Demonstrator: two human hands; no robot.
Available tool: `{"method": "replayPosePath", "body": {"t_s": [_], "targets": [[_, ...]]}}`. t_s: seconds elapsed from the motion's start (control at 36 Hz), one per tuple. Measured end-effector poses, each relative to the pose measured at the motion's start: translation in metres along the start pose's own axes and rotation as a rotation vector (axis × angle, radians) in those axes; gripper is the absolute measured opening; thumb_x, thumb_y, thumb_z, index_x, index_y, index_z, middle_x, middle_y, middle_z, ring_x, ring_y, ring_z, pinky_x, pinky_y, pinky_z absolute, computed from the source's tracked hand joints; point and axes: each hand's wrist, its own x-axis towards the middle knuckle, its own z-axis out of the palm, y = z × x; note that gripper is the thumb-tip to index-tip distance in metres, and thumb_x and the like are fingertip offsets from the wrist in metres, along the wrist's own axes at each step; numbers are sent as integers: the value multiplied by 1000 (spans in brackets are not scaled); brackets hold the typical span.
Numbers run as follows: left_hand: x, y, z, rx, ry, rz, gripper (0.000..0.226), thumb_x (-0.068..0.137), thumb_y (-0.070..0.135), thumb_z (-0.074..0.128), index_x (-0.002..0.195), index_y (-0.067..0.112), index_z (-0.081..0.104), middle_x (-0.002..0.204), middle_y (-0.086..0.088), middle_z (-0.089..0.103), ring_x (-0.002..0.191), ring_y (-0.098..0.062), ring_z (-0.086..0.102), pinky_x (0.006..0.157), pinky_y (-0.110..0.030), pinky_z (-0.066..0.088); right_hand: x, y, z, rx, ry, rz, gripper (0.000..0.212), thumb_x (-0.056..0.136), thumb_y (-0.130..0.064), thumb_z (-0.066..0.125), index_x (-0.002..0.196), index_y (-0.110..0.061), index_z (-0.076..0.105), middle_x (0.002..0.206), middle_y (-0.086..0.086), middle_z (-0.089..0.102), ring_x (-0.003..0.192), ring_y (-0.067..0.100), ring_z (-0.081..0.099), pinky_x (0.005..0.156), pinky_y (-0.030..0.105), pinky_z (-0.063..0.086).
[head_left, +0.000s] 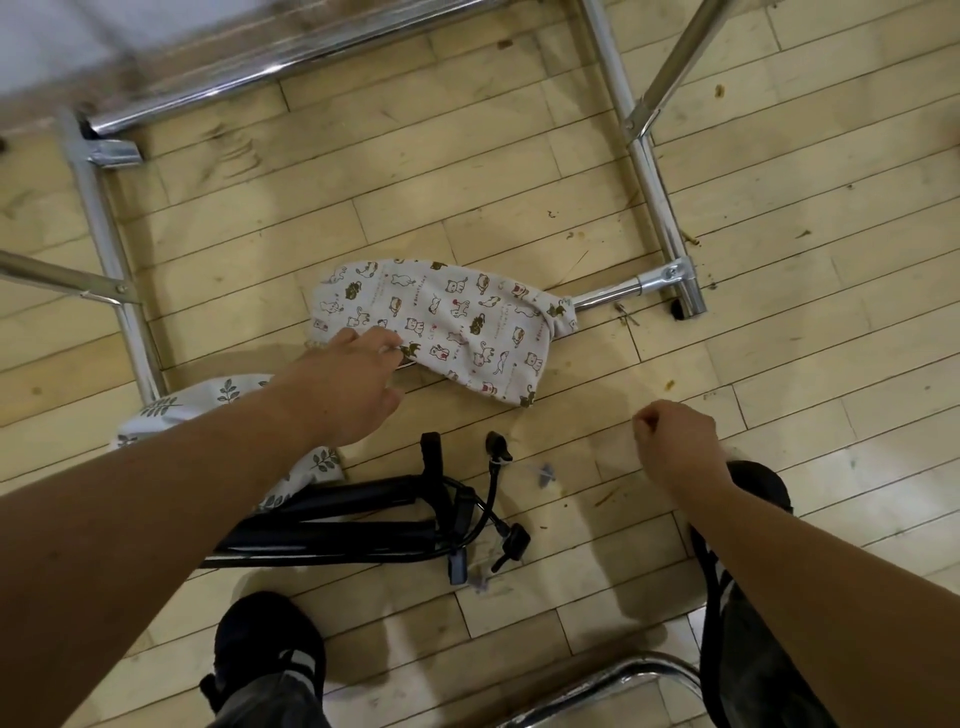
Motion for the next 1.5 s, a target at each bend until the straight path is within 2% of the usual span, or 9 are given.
{"method": "replayPosePath", "body": {"t_s": [0.08, 0.22, 0.53, 0.72, 0.97, 1.06, 1.14, 1.28, 1.5], "targets": [[-9, 3, -12, -8, 65, 20, 46, 106, 43, 43, 145, 20, 50, 156, 5, 30, 132, -19, 36, 103, -42, 48, -3, -22, -9, 85, 21, -43, 16, 105, -21, 58, 105, -12, 71, 90, -1, 68, 73, 4, 59, 71, 17, 44], [-31, 8, -43, -26, 162, 98, 36, 106, 41, 45, 128, 23, 66, 138, 6, 47, 124, -16, 41, 104, -42, 46, -19, -58, -31, 230, 28, -89, 15, 103, -26, 63, 101, -14, 72, 89, -2, 71, 80, 15, 71, 86, 39, 61], [-112, 52, -108, -95, 353, 155, 23, 102, 43, 56, 111, 37, 75, 106, 15, 60, 96, -7, 56, 82, -25, 46, -102, -120, -102, 430, 82, -194, 14, 103, -26, 62, 107, -18, 74, 90, -5, 73, 74, 4, 72, 59, 14, 55], [-181, 78, -139, -355, 395, 32, 12, 96, 38, 67, 104, 39, 75, 107, 21, 61, 89, 1, 63, 78, -23, 51, -163, -134, -153, 482, 137, -278, 15, 103, -27, 62, 111, -20, 74, 92, -10, 74, 83, 5, 72, 80, 30, 64], [-261, 116, -160, -838, 543, -115, 23, 100, 23, 62, 108, 41, 73, 98, 18, 68, 58, -11, 69, 43, -18, 45, -226, -147, -220, 671, 113, -356, 10, 103, -20, 63, 104, -22, 73, 88, -8, 77, 70, 1, 73, 59, 14, 57], [-285, 128, -166, -1083, 639, -128, 24, 100, 23, 62, 104, 42, 76, 98, 15, 72, 78, -36, 73, 47, -26, 46, -251, -152, -236, 756, 22, -370, 15, 103, -12, 60, 100, -21, 72, 92, -2, 78, 74, 7, 75, 62, 19, 59], [-306, 138, -171, -1331, 723, -110, 26, 97, 21, 66, 98, 42, 80, 110, 15, 74, 93, -41, 73, 79, -49, 64, -277, -157, -246, 889, -103, -369, 25, 105, -5, 52, 101, -17, 74, 93, 6, 76, 75, 18, 73, 63, 24, 58], [-324, 141, -179, -1755, 725, -112, 23, 98, 7, 65, 98, 22, 83, 110, -3, 76, 84, -12, 76, 68, -22, 58, -300, -162, -251, 768, -269, -446, 33, 108, -10, 41, 101, -20, 72, 73, 6, 67, 56, 17, 57, 58, 30, 49], [-310, 134, -197, -2113, 742, -176, 18, 98, 4, 63, 112, 2, 76, 114, -1, 78, 100, -16, 73, 72, -21, 61, -302, -183, -253, 730, -470, -376, 53, 110, -21, 38, 64, -28, 63, 55, -6, 41, 47, 11, 34, 47, 27, 31]]}}
